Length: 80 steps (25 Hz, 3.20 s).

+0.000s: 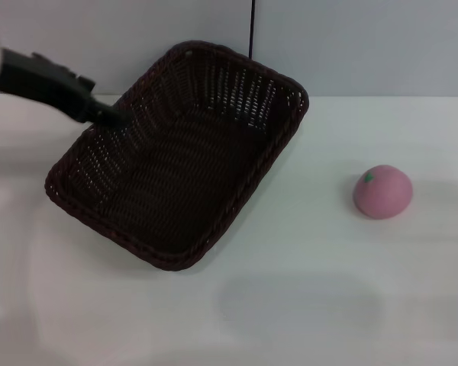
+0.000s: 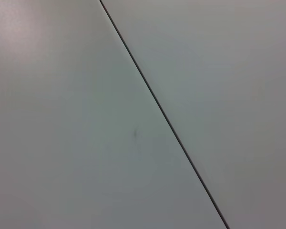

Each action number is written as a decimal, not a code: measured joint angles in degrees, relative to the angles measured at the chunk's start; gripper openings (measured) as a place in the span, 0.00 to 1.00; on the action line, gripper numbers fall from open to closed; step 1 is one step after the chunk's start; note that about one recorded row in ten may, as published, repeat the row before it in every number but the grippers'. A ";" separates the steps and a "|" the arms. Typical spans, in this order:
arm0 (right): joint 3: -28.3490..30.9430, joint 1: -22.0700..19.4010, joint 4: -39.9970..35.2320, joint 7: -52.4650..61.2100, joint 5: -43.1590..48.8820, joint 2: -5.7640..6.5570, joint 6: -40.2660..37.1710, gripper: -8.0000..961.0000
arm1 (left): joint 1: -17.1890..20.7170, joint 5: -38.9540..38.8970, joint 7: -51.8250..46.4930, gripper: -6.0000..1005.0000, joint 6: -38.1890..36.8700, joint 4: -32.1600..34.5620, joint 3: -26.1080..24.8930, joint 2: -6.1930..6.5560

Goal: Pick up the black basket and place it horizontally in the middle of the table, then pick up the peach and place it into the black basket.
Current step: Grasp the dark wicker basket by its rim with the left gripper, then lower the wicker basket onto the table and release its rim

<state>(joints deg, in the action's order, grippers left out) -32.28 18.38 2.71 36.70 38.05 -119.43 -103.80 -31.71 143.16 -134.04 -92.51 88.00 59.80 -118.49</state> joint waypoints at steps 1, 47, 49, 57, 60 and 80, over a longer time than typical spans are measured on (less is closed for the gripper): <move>0.00 0.00 0.00 0.00 0.00 0.00 0.00 0.76 | -0.15 0.77 -1.09 0.79 1.82 -0.22 2.16 0.00; 1.02 0.48 -6.77 -0.33 0.01 0.40 8.85 0.76 | -15.54 18.79 -14.54 0.71 15.93 -23.82 17.76 -0.57; 1.02 0.67 -7.22 -0.30 0.01 0.50 9.30 0.76 | -15.85 18.80 -14.82 0.64 16.01 -24.41 17.82 -0.58; 0.99 1.33 -9.85 -0.38 0.01 0.68 12.93 0.76 | -16.89 18.88 -14.55 0.30 16.20 -25.41 17.84 -0.48; 0.99 1.47 -10.34 -0.20 0.01 0.69 13.05 0.76 | -17.07 18.28 -9.22 0.28 16.45 -24.05 17.97 -0.59; 0.94 -0.14 -10.62 -0.12 0.44 0.61 12.67 0.76 | -15.18 4.55 32.00 0.25 21.77 -12.36 28.76 -0.54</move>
<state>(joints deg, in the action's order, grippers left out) -31.33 18.24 -7.91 36.59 38.49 -118.82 -91.13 -46.89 147.71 -102.04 -70.75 75.63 88.56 -119.03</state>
